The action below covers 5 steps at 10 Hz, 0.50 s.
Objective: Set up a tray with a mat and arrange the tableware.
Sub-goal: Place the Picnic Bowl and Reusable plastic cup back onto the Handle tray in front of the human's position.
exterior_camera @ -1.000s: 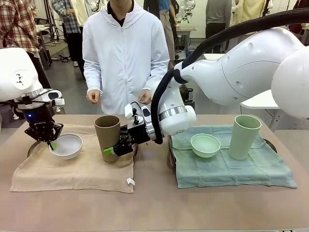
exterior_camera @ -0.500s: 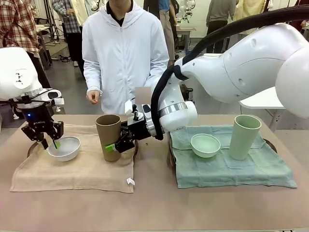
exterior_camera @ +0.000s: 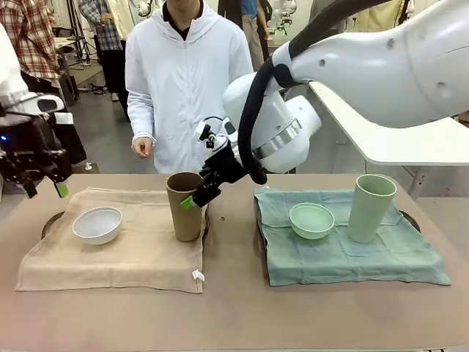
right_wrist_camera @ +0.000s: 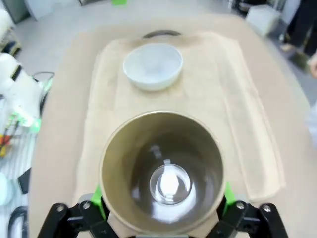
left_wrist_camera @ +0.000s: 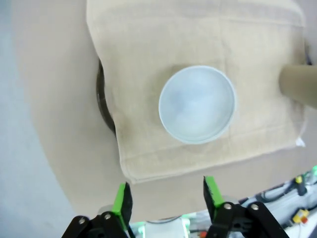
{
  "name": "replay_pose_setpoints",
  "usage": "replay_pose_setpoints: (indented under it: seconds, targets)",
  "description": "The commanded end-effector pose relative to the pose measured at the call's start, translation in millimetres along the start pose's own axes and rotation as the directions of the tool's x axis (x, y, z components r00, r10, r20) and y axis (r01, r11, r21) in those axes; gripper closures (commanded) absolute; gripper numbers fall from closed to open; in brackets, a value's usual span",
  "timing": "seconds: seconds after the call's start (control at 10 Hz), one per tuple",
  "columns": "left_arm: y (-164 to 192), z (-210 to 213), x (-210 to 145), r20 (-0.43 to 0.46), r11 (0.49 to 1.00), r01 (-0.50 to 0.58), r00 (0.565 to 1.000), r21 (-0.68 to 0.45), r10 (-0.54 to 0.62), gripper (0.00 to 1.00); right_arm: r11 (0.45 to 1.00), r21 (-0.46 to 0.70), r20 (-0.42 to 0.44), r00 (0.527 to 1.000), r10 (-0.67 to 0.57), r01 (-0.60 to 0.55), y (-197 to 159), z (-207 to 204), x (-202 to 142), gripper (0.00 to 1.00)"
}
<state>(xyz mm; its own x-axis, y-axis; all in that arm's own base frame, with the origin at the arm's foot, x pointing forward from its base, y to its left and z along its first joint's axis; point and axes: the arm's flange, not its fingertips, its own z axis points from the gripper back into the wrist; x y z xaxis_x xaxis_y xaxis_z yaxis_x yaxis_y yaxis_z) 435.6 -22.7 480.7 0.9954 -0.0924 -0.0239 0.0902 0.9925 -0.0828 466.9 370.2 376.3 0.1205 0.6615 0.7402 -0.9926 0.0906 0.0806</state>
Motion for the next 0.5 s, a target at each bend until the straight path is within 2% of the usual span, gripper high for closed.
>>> replay_pose_setpoints:
  seconds: [0.0, 0.1, 0.2, 0.4]
  targets:
    - [-1, 32, -15, 0.027, 0.998, 0.064, 0.998, 0.018, -0.064, 0.19, 0.988, -0.018, -0.148, 0.977, -0.155, 0.154, 7, 24, 20, 0.0]
    - [-9, 53, -24, 0.053, 0.995, 0.09, 0.994, 0.04, -0.092, 0.19, 0.965, -0.095, -0.206, 0.943, -0.26, 0.245, 12, 38, 37, 0.0]
    - [-21, 72, -34, 0.07, 0.991, 0.115, 0.99, 0.063, -0.12, 0.19, 0.949, -0.161, -0.217, 0.929, -0.301, 0.27, 19, 55, 57, 0.0]
    - [-35, 96, -40, 0.112, 0.986, 0.144, 0.982, 0.088, -0.154, 0.19, 0.952, -0.212, -0.228, 0.935, -0.27, 0.223, 28, 69, 83, 0.0]
